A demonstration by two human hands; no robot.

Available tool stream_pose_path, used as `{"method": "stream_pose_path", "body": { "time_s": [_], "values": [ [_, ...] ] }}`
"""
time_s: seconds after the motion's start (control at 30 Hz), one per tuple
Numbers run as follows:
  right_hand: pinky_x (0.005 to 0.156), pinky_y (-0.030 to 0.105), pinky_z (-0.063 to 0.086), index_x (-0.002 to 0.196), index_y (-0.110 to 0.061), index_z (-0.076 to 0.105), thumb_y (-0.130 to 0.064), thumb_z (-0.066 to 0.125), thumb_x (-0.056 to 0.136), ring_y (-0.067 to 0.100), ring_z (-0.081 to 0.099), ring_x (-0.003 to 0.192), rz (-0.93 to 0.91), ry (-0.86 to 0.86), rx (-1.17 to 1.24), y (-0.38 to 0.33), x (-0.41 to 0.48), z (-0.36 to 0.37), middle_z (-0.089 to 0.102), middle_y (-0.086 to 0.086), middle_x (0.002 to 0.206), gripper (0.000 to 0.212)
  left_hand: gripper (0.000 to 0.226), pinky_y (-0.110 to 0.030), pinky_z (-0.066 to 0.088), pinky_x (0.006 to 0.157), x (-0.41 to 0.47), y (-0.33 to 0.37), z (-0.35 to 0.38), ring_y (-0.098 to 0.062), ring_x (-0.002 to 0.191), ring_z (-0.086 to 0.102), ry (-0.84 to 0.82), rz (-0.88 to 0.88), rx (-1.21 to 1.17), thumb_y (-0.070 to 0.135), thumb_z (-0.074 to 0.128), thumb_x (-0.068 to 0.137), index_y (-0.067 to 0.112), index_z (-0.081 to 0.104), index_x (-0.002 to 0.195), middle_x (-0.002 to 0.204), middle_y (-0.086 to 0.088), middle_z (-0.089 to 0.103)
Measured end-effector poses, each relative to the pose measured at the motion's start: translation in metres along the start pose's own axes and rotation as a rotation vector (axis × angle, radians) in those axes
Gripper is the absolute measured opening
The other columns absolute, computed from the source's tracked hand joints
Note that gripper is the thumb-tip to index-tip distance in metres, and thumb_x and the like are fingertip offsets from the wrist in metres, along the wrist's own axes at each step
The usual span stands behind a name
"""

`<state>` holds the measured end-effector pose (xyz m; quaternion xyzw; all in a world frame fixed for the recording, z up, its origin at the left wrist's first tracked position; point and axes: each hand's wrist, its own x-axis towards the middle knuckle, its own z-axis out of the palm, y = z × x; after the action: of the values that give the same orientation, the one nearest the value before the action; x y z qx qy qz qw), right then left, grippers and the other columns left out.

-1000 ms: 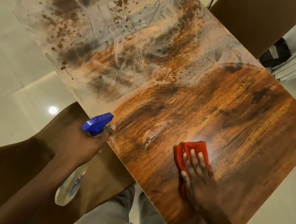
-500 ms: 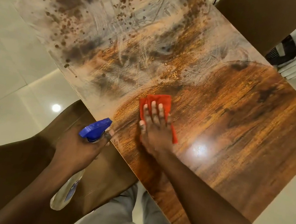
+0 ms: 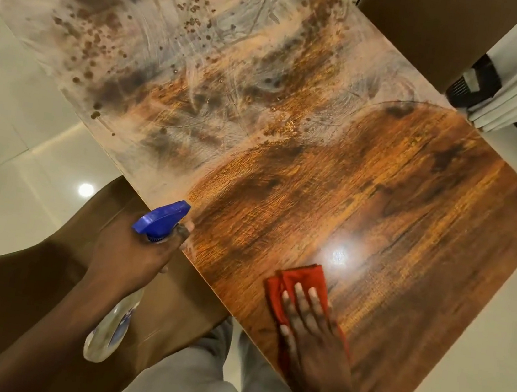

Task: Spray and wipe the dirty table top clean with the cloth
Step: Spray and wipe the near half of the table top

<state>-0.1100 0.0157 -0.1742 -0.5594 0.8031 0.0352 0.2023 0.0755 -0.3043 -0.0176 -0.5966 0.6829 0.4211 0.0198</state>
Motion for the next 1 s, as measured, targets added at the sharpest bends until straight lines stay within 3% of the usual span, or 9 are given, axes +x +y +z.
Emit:
{"method": "stream_pose_path", "body": {
  "time_s": [0.1, 0.17, 0.27, 0.37, 0.47, 0.63, 0.8, 0.87, 1.0],
  "values": [
    [0.134, 0.048, 0.005, 0.173, -0.031, 0.000, -0.053, 0.013, 0.114, 0.021, -0.007, 0.168, 0.173, 0.020, 0.072, 0.034, 0.024, -0.020, -0.010, -0.005, 0.181, 0.065, 0.067, -0.047, 0.063, 0.083, 0.001, 0.005, -0.001, -0.021, 0.062, 0.074, -0.015, 0.011, 0.001, 0.076, 0.051, 0.079, 0.016, 0.078, 0.091, 0.054, -0.004, 0.074],
    [0.135, 0.053, 0.002, 0.173, -0.031, -0.004, -0.053, 0.012, 0.114, 0.020, -0.016, 0.166, 0.313, 0.053, 0.150, 0.034, 0.054, -0.032, -0.014, -0.002, 0.180, 0.065, 0.062, -0.043, 0.062, 0.080, 0.003, 0.005, -0.002, -0.014, 0.056, 0.071, -0.001, 0.018, 0.010, 0.080, 0.049, 0.073, 0.025, 0.076, 0.082, 0.049, 0.000, 0.071],
    [0.134, 0.056, 0.003, 0.172, -0.028, -0.008, -0.053, 0.010, 0.114, 0.021, -0.025, 0.164, 0.443, 0.116, 0.204, -0.005, 0.093, -0.041, -0.019, 0.002, 0.179, 0.066, 0.065, -0.043, 0.063, 0.083, 0.008, 0.004, -0.003, -0.015, 0.058, 0.075, -0.009, 0.030, -0.006, 0.079, 0.052, 0.079, 0.021, 0.080, 0.094, 0.057, -0.002, 0.074],
    [0.133, 0.057, -0.003, 0.171, -0.026, -0.015, -0.052, 0.011, 0.115, 0.022, -0.030, 0.162, 0.322, 0.109, 0.258, -0.067, 0.132, -0.044, -0.025, 0.004, 0.178, 0.067, 0.051, -0.052, 0.063, 0.090, 0.013, 0.000, -0.004, -0.027, 0.068, 0.078, 0.014, 0.037, -0.016, 0.060, 0.064, 0.096, 0.015, 0.079, 0.114, 0.068, -0.010, 0.079],
    [0.133, 0.055, -0.009, 0.173, -0.023, -0.008, -0.049, 0.014, 0.116, 0.020, -0.030, 0.162, 0.149, 0.089, 0.290, -0.132, 0.174, -0.049, -0.022, 0.003, 0.179, 0.066, 0.039, -0.054, 0.063, 0.091, 0.020, 0.000, -0.008, -0.031, 0.071, 0.078, 0.059, 0.011, -0.065, 0.051, 0.070, 0.098, 0.013, 0.078, 0.105, 0.067, -0.010, 0.079],
    [0.132, 0.056, -0.003, 0.174, -0.024, 0.007, -0.045, 0.029, 0.114, 0.021, -0.022, 0.165, -0.140, -0.009, 0.181, -0.183, 0.238, -0.064, -0.011, 0.001, 0.181, 0.068, 0.037, -0.030, 0.052, 0.068, 0.034, -0.001, -0.019, -0.013, 0.056, 0.072, 0.153, 0.014, -0.072, 0.049, 0.074, 0.096, 0.013, 0.080, 0.095, 0.057, -0.005, 0.074],
    [0.133, 0.051, -0.007, 0.172, -0.024, 0.001, -0.047, 0.022, 0.114, 0.021, -0.021, 0.164, -0.400, -0.038, 0.035, -0.149, 0.284, -0.085, -0.013, 0.002, 0.180, 0.066, 0.027, -0.034, 0.057, 0.075, 0.045, 0.001, -0.020, -0.017, 0.056, 0.074, 0.184, 0.034, -0.123, 0.046, 0.074, 0.098, 0.020, 0.081, 0.090, 0.059, 0.001, 0.076],
    [0.134, 0.054, -0.001, 0.172, -0.023, -0.008, -0.047, 0.016, 0.114, 0.024, -0.021, 0.164, -0.313, 0.003, 0.029, -0.113, 0.296, -0.095, -0.017, 0.003, 0.179, 0.067, 0.028, -0.028, 0.054, 0.069, 0.049, 0.002, -0.021, -0.009, 0.051, 0.073, 0.194, 0.042, -0.143, 0.048, 0.074, 0.098, 0.022, 0.080, 0.088, 0.062, 0.014, 0.077],
    [0.134, 0.057, 0.003, 0.170, -0.026, -0.018, -0.050, 0.012, 0.113, 0.030, -0.021, 0.163, 0.085, 0.071, 0.060, 0.014, 0.303, -0.129, -0.022, 0.004, 0.177, 0.068, 0.033, -0.030, 0.057, 0.073, 0.060, 0.002, -0.020, -0.005, 0.050, 0.072, 0.223, 0.048, -0.182, 0.053, 0.073, 0.097, 0.021, 0.080, 0.090, 0.065, 0.015, 0.078]
  ]
}}
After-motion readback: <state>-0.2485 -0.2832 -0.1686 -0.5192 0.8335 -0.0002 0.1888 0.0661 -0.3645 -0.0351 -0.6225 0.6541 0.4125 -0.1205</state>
